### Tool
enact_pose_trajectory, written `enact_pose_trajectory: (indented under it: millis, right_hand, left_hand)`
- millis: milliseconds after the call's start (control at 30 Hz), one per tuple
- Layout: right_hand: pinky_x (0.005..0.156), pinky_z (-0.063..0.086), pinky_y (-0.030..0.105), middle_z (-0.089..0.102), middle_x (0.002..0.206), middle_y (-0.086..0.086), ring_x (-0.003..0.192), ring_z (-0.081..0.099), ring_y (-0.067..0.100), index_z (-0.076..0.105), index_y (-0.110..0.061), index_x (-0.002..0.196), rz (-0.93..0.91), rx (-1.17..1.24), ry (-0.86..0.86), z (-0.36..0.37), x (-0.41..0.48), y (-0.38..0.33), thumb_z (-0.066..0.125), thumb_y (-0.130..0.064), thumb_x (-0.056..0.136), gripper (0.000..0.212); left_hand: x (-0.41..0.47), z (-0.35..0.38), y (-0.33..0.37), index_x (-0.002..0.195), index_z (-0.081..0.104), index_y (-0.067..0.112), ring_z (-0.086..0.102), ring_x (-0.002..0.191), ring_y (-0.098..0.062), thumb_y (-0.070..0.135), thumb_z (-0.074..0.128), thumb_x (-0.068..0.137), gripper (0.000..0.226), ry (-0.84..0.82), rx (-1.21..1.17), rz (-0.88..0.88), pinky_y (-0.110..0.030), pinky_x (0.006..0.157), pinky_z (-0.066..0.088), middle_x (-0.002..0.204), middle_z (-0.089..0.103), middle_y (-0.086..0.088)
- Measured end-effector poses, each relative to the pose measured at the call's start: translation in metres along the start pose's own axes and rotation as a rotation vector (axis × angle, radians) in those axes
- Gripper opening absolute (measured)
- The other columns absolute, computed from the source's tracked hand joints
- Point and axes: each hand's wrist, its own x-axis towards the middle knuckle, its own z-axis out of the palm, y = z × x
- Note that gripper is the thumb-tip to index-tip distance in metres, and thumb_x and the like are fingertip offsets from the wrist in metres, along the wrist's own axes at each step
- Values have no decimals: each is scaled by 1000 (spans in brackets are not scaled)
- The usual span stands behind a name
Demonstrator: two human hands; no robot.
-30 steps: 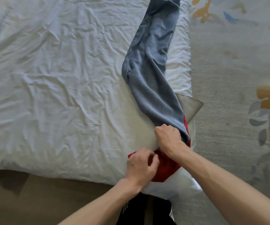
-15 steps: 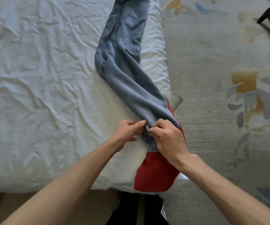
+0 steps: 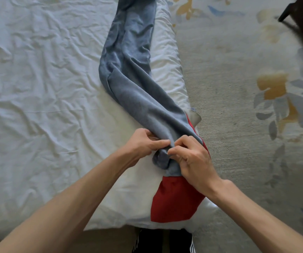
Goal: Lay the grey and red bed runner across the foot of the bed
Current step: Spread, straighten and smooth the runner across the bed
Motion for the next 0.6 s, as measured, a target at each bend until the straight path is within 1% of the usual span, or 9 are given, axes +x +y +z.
enact_pose_trajectory:
  millis: [67,133,233,333,400,467,500,600]
  right_hand:
    - [61,48,37,54,80,3,73,53,21,69,-13,80,10,-13,3,0,-3,-2,56,-18,88,16]
    - [64,47,37,54,80,3,73,53,22,69,-13,80,9,-22,-6,2,-2,-8,60,-15,86,10]
    - [64,46,37,55,80,3,72,52,22,69,-14,80,-14,-29,-43,9,2,-21,65,-10,83,6]
    - [62,46,38,55,80,3,71,51,21,69,-14,79,-62,-39,-101,20,7,-38,66,-8,82,7]
    - [61,46,38,56,79,3,71,51,21,69,-14,79,-103,-41,-130,28,11,-50,68,-7,80,7]
    - [61,46,38,57,79,3,70,51,22,69,-14,79,-136,-34,-154,36,13,-62,68,-7,79,6]
    - [60,45,37,57,79,3,69,51,21,69,-14,79,-150,-29,-163,39,13,-67,68,-8,79,6]
    - [60,43,34,56,78,1,68,49,19,68,-16,78,-185,-15,-202,49,9,-85,71,-10,79,6]
  left_hand:
    - [-10,-6,-3,86,73,10,59,62,0,27,76,76,20,58,-1,-10,-13,50,43,73,71,5]
    - [-24,-15,-7,82,75,12,53,58,1,28,75,77,16,96,-2,-17,-14,50,41,67,66,6]
    - [-50,-28,-16,75,76,19,55,58,5,27,75,77,8,177,-32,-37,-13,53,43,67,68,9]
    - [-72,-40,-25,78,75,17,56,57,5,28,77,75,12,303,-104,-97,-18,59,44,68,69,9]
    - [-85,-47,-34,78,74,15,55,57,0,26,76,75,12,369,-151,-133,-22,60,40,62,66,11]
    - [-98,-51,-43,72,72,14,50,56,-5,22,74,77,9,447,-212,-152,-23,58,37,57,61,9]
    - [-104,-52,-48,69,70,13,49,53,-5,19,72,78,11,488,-234,-154,-22,56,37,55,59,8]
    - [-122,-54,-64,64,68,13,51,46,-1,15,68,80,16,641,-269,-149,-13,45,39,51,58,7]
